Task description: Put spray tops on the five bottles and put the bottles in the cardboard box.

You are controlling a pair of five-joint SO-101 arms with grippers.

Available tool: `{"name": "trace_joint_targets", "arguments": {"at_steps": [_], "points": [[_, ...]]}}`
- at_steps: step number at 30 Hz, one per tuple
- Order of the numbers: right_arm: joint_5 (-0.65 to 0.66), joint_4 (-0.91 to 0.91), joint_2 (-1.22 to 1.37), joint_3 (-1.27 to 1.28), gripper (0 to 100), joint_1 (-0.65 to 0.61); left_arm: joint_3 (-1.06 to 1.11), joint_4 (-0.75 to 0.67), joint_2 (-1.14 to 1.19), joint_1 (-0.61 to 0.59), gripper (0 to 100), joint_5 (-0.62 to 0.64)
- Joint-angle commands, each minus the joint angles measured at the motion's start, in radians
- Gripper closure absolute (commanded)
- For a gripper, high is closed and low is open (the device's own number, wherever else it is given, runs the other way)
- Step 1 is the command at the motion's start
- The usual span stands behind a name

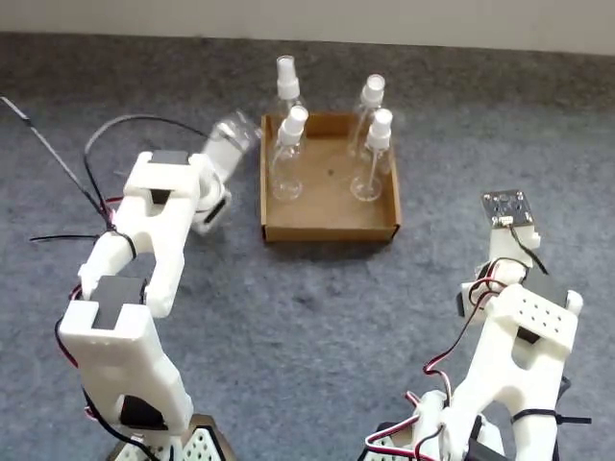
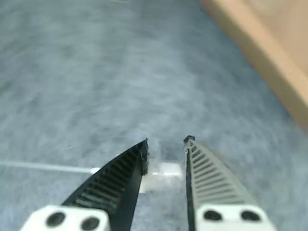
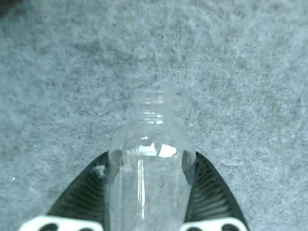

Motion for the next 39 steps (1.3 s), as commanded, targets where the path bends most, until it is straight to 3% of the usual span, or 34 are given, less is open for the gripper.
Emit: {"name": "trace_joint_targets", "arguments": {"at_steps": [1,5,7,11,15,17,20,32,39], "points": [[0.009,0.005,-0.008,-0.061,99.5,-0.010,-0.114,-0.021,-0.016,-0.028,88,0.141],[0.011,0.005,-0.008,-0.061,99.5,-0.005,-0.182,0.046,-0.018,-0.048,88,0.086],[0.011,0.005,-0.008,-0.062,99.5,-0.008,-0.236,0.112,-0.010,-0.058,86,-0.005],[0.011,0.005,-0.008,-0.065,99.5,-0.012,-0.302,0.252,-0.010,-0.087,75,-0.374],[0.006,0.005,-0.008,-0.067,99.5,-0.012,-0.303,0.405,-0.008,-0.101,76,-0.870],[0.006,0.007,-0.008,-0.067,99.5,-0.012,-0.298,0.459,-0.007,-0.102,77,-1.028],[0.006,0.007,-0.008,-0.067,99.5,-0.012,-0.266,0.436,-0.007,-0.094,77,-1.069],[0.008,0.007,-0.008,-0.064,99.5,-0.012,-0.058,0.054,-0.007,-0.056,77,-1.074],[0.008,0.007,-0.008,-0.062,99.5,-0.012,0.013,0.002,-0.005,-0.047,80,-1.066]]}}
